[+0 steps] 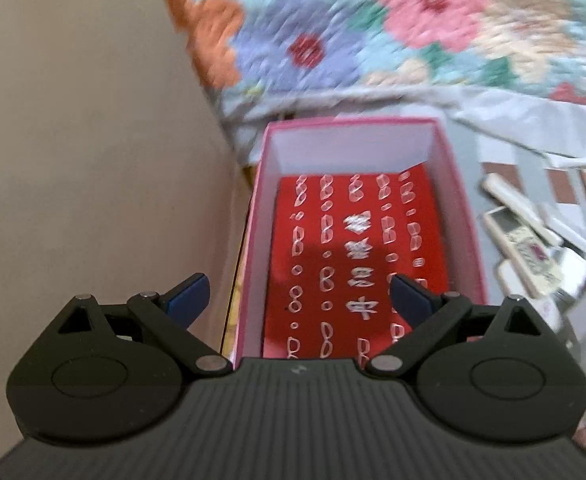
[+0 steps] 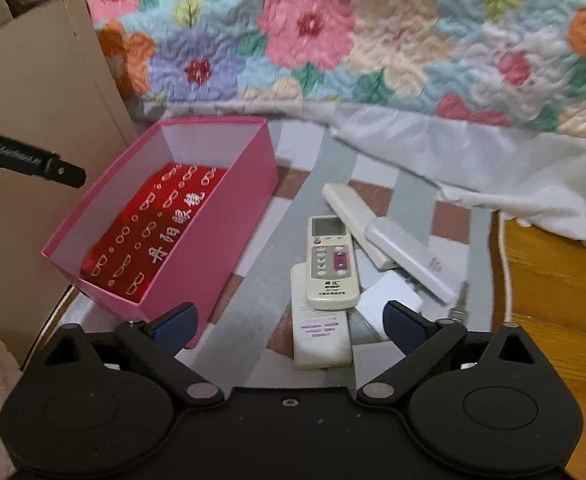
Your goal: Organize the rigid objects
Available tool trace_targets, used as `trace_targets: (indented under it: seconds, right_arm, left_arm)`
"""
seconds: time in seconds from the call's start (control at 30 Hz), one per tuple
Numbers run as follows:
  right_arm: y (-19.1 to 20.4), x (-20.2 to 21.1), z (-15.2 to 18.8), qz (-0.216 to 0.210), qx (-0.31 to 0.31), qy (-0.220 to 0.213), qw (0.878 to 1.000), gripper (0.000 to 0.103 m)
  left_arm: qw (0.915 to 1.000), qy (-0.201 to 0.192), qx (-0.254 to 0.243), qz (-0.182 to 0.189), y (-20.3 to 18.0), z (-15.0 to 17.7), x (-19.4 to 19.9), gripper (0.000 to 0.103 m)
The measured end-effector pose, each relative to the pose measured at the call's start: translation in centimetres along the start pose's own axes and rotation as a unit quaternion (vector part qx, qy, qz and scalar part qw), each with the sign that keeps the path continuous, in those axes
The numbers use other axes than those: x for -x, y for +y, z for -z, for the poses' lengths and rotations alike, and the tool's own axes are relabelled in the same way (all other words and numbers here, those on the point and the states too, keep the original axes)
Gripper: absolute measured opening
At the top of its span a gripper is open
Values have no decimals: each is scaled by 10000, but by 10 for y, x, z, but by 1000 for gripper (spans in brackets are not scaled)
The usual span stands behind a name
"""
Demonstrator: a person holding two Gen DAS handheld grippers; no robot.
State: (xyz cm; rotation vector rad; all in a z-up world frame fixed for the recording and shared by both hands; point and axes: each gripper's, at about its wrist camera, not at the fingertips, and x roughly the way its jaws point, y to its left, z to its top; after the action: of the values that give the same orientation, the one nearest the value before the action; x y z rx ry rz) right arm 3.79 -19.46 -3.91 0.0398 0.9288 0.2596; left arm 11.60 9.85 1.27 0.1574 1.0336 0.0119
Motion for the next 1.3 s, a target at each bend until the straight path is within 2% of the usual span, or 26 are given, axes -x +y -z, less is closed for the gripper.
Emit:
trace_targets:
  seconds: [0.1,0.2,0.3,0.4,0.47,0.5,0.6,0.67,0.7,0.77,0.8,0.87,0.93,1.0,1.13,1.23,1.3]
  right_arm:
    - [1,-12,-2,28,22,7,10000,99]
    - [-4,-25,-9,-41,55,-1,10000,99]
    - [-12,-43,-18,-69,86,129,9999,98]
    - [-18,-62,-24,-94,193,306,9993,88]
    - [-21,-76,-29,-114,207,457,9987,68]
    - [-23,-83,-31,-115,171,557,9982,64]
    - [-26,-104,-36,-93,86,795,9968,62]
    - [-26,-119,-40,-27,96,928,9956,62]
    - [-27,-127,-42,25,75,999,9950,63]
    - [-29,-143,-46,163,15,1136,9934,64]
    - [-30,-151,-48,233,2,1211,9924,64]
    - [-32,-164,-51,335,2,1311,9908,64]
    - [-34,-175,-53,323,-11,1390,9898,65]
    - [-35,-177,-56,264,-144,1372,9901,58]
    - [-33,-173,-57,296,-313,1483,9880,58]
    - [-27,-165,-55,373,-407,1595,9857,58]
    - [-25,-161,-53,362,-488,1624,9849,58]
  left_arm:
    - [9997,204,100,10,8,-4,-29,98]
    - [9991,378,128,-115,13,-6,-57,94]
    - [9983,546,214,-40,17,-5,-79,90]
    - [9975,683,187,1,19,-2,-99,88]
    - [9965,800,224,12,21,2,-110,88]
    - [9959,850,318,45,24,4,-116,88]
    - [9947,903,471,116,31,8,-129,76]
    - [9920,1042,695,170,36,10,-137,58]
    - [9881,1149,984,271,42,12,-145,54]
    - [9848,1217,1201,294,48,13,-152,31]
    - [9852,1158,1224,302,49,14,-153,29]
    - [9877,960,1213,210,49,16,-153,14]
    - [9907,765,1124,112,50,17,-150,8]
    - [9925,596,1036,259,49,17,-149,7]
    - [9938,383,802,664,37,17,-144,3]
    - [9977,158,411,521,20,16,-139,3]
    - [9972,118,470,564,20,16,-137,3]
